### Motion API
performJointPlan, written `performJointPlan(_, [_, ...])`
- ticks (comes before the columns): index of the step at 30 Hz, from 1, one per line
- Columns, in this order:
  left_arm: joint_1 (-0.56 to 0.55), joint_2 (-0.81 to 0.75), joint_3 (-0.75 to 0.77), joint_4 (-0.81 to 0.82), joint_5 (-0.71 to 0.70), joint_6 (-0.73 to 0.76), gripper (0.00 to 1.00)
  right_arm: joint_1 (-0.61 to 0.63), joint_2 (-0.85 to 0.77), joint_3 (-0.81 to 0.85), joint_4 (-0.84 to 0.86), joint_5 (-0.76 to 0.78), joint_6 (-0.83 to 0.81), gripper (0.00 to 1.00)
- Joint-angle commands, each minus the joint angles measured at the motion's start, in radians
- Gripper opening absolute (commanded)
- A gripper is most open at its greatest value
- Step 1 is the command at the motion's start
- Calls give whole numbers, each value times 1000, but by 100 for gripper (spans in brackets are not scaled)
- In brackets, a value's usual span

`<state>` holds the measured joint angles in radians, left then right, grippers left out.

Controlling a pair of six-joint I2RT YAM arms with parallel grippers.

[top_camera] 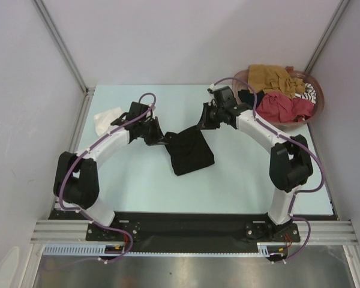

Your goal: Fold and stack the tank tops

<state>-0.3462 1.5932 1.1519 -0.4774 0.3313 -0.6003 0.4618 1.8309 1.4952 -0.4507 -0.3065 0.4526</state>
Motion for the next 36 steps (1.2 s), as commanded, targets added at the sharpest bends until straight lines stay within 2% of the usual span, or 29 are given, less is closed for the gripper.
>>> performJointPlan(1, [30, 48, 66, 28, 31, 31, 0, -20, 56, 106, 40, -19, -5, 1])
performJointPlan(8, [64, 157, 149, 37, 55, 31, 0, -40, 186, 206, 73, -39, 11, 2])
performJointPlan(17, [102, 238, 184, 85, 6, -15, 1, -49, 336, 272, 179, -49, 41, 5])
performJointPlan(18, [105, 257, 187, 89, 5, -19, 1, -51, 355, 295, 184, -52, 40, 7])
performJointPlan(19, [114, 269, 190, 94, 2, -27, 4, -51, 367, 304, 191, -52, 40, 17])
performJointPlan(20, [118, 281, 203, 95, 0, -30, 24, -49, 381, 312, 195, -49, 46, 26])
performJointPlan(22, [124, 306, 212, 100, -23, -36, 41, -51, 401, 315, 205, -42, 57, 43])
performJointPlan(23, [125, 304, 209, 108, -34, -39, 55, -51, 387, 303, 225, -37, 60, 47])
performJointPlan(25, [125, 283, 201, 117, -58, -35, 67, -49, 352, 245, 251, -33, 57, 58])
performJointPlan(26, [125, 271, 194, 115, -90, -32, 74, -49, 331, 220, 280, -31, 48, 59])
performJointPlan(27, [125, 246, 187, 114, -104, -27, 75, -48, 286, 196, 290, -22, 40, 59])
performJointPlan(30, [124, 197, 167, 100, -162, -1, 75, -52, 222, 96, 316, -3, 12, 51])
performJointPlan(31, [116, 186, 158, 99, -173, 13, 75, -54, 190, 52, 335, -9, 9, 44])
performJointPlan(33, [102, 162, 155, 102, -198, 26, 74, -52, 163, 11, 362, -42, 6, 38])
performJointPlan(34, [84, 157, 155, 115, -198, 36, 73, -54, 151, -19, 401, -57, 6, 33])
performJointPlan(36, [58, 149, 157, 134, -157, 40, 70, -54, 159, -16, 415, -118, 9, 29])
